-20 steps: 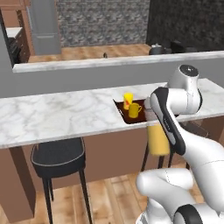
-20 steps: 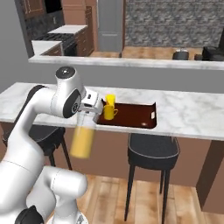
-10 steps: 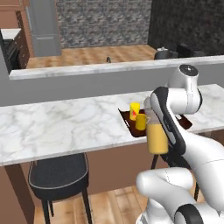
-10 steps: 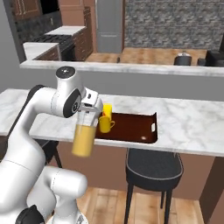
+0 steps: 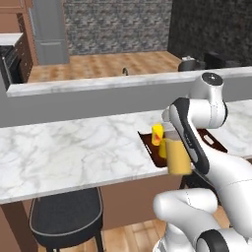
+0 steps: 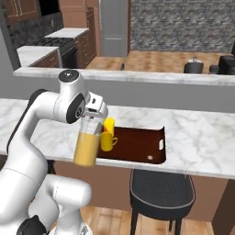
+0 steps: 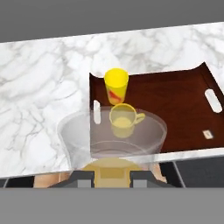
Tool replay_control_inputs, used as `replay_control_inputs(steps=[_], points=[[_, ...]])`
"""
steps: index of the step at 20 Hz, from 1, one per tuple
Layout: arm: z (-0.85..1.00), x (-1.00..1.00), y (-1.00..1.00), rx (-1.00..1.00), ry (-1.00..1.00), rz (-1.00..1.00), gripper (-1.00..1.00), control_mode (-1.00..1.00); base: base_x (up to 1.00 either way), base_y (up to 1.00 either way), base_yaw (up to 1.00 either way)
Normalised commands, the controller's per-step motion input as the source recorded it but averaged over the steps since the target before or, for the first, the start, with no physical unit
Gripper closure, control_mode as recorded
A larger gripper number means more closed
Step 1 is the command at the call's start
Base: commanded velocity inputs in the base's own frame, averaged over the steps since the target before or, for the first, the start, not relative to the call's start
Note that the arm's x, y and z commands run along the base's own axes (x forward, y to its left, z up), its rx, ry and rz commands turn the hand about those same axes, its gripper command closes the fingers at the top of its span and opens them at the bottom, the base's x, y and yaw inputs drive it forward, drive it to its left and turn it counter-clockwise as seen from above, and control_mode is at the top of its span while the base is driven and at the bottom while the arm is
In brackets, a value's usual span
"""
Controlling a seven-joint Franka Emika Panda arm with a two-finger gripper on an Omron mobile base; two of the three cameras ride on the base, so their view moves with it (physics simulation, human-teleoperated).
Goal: There is a tray on the dining counter. Grab the cup, mug, and pitcher and place them on the tray. The pitcher may be placed next to the tray if it cannot fit the tray.
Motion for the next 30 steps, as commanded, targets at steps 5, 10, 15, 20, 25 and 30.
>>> replay_control_inputs(steps=[5, 10, 15, 20, 25, 30], points=[[0.0, 0.0, 0.0, 0.0, 0.0, 0.0, 1.0, 1.0, 0.4, -0.04, 0.0], [0.0, 0.0, 0.0, 0.0, 0.0, 0.0, 1.0, 1.0, 0.41, 0.0, 0.0], [0.0, 0.0, 0.0, 0.0, 0.0, 0.0, 1.0, 1.0, 0.26, 0.0, 0.0], [0.0, 0.01, 0.0, 0.0, 0.0, 0.0, 1.0, -1.0, 0.02, 0.0, 0.0], [0.0, 0.06, -0.16, 0.0, 0.0, 0.0, 1.0, -1.0, 0.0, 0.0, 0.0], [0.02, 0.02, -0.46, 0.0, 0.0, 0.0, 1.0, -1.0, 0.0, 0.0, 0.0]])
